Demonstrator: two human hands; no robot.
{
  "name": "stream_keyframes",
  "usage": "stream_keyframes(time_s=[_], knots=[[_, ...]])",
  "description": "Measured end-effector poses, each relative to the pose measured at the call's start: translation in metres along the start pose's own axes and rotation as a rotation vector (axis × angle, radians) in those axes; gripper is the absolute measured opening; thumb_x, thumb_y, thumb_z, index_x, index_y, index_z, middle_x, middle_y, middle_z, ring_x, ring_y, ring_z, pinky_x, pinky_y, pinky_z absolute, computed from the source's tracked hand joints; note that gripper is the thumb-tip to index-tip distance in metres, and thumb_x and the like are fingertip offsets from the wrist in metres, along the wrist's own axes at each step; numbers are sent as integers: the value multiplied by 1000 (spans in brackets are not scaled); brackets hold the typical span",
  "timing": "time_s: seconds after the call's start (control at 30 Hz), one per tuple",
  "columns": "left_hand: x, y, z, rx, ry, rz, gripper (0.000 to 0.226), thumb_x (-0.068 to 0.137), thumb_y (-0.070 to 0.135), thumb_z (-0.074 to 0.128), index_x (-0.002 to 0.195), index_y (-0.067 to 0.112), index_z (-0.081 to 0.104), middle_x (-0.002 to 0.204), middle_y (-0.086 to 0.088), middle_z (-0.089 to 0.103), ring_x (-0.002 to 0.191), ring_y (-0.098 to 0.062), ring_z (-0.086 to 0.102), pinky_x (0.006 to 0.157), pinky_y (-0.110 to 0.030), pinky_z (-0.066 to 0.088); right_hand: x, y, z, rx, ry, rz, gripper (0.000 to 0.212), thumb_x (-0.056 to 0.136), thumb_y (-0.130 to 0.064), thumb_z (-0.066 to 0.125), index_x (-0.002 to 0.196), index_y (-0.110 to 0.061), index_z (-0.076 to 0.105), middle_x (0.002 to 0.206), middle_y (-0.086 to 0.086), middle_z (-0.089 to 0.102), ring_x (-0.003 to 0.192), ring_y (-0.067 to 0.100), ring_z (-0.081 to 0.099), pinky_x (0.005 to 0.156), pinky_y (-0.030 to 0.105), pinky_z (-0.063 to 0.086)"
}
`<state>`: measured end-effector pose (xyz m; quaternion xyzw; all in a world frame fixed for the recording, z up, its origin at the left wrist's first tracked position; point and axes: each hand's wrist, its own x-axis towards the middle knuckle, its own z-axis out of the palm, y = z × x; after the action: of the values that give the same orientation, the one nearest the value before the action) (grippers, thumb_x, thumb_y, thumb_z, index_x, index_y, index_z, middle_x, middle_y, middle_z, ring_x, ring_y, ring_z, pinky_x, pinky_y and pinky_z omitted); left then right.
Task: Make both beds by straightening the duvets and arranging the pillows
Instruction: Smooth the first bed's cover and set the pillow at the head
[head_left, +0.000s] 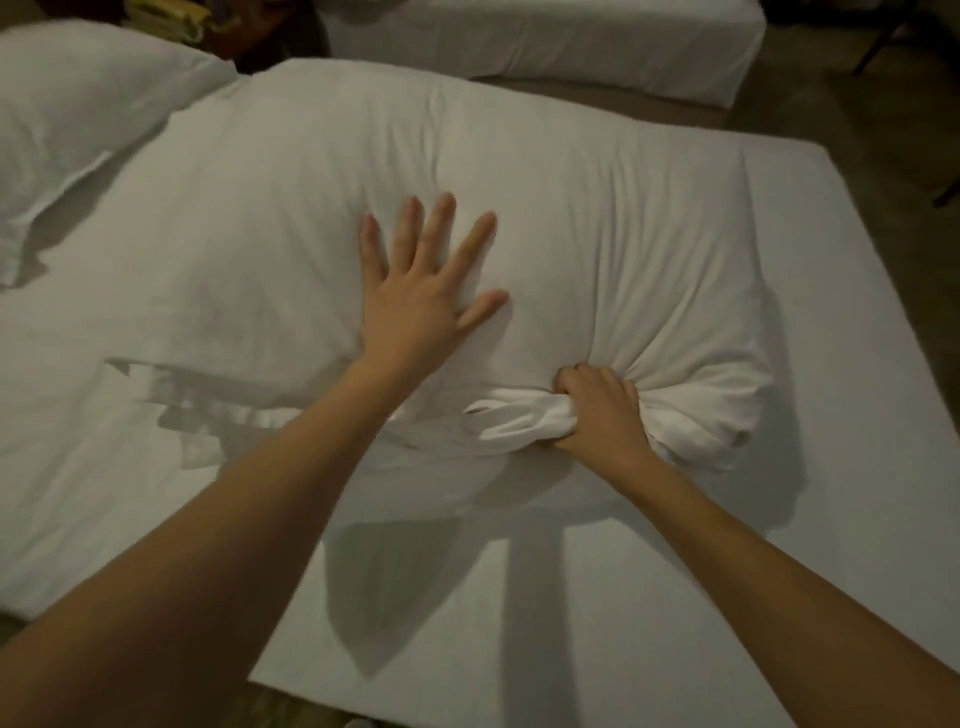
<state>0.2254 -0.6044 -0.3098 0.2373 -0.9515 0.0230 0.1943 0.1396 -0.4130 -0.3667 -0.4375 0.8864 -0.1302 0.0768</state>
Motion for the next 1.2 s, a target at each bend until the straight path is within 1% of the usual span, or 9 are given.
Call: stream_keyframes(time_s=[0.13,0.2,0.27,0.37,0.47,0.53,0.8,0.97,1.2], knots=[[-7,1,23,3,-71,-73,72,85,69,15,150,38,14,159,-3,15,147,-27,8,113,-55,-10,-9,-1,-12,59,-1,-46,72,44,-82,53,89,-27,41,91,-12,41,94,18,42,72,27,16],[-6,-1,26,6,-83,-85,72,85,68,11,151,37,12,160,-2,14,147,-26,8,113,-53,-11,-10,-6,-27,119,-2,-32,64,52,-82,47,85,-27,41,87,-14,41,90,15,41,74,28,20],[-5,-4,27,-4,-63,-98,71,86,67,11,151,36,13,159,-2,18,147,-27,11,113,-52,-10,-3,-10,-41,85,191,-94,54,69,-76,44,86,-25,51,87,-10,50,91,20,47,75,32,28],[-9,-2,34,-12,-30,-89,68,90,65,13,150,34,15,157,-3,23,146,-27,16,112,-51,-9,27,-9,-58,-92,490,-222,59,81,-67,38,107,-20,64,112,6,62,105,24,46,89,36,31],[-14,-5,43,-22,11,-72,64,93,62,17,149,32,14,156,-4,27,145,-28,20,113,-51,-6,58,3,-54,-283,452,-279,64,92,-66,25,141,-27,41,149,10,39,135,25,28,110,45,16],[-18,-7,50,-32,45,-60,63,94,60,19,149,29,20,155,-5,30,143,-29,23,113,-53,-3,64,9,-37,-366,433,-281,65,95,-65,19,149,-30,23,156,8,24,143,25,19,114,49,12],[-47,-6,92,-20,121,-47,64,96,59,17,152,33,3,156,-6,19,144,-29,15,115,-52,-5,46,23,32,-320,560,-267,64,99,-54,27,153,-28,2,157,5,16,147,17,1,117,45,8],[-50,-6,122,-29,209,-44,63,96,58,18,151,35,-3,160,5,-11,147,-18,-7,116,-48,-9,57,34,60,-320,616,-304,64,99,-53,28,153,-28,4,160,-4,-7,148,17,1,118,43,3],[-52,-11,157,-16,271,-30,63,97,56,16,151,34,-7,160,4,-12,147,-17,-10,115,-45,-12,65,40,90,-311,701,-308,59,98,-50,32,150,-29,14,156,4,16,148,17,2,118,43,3]])
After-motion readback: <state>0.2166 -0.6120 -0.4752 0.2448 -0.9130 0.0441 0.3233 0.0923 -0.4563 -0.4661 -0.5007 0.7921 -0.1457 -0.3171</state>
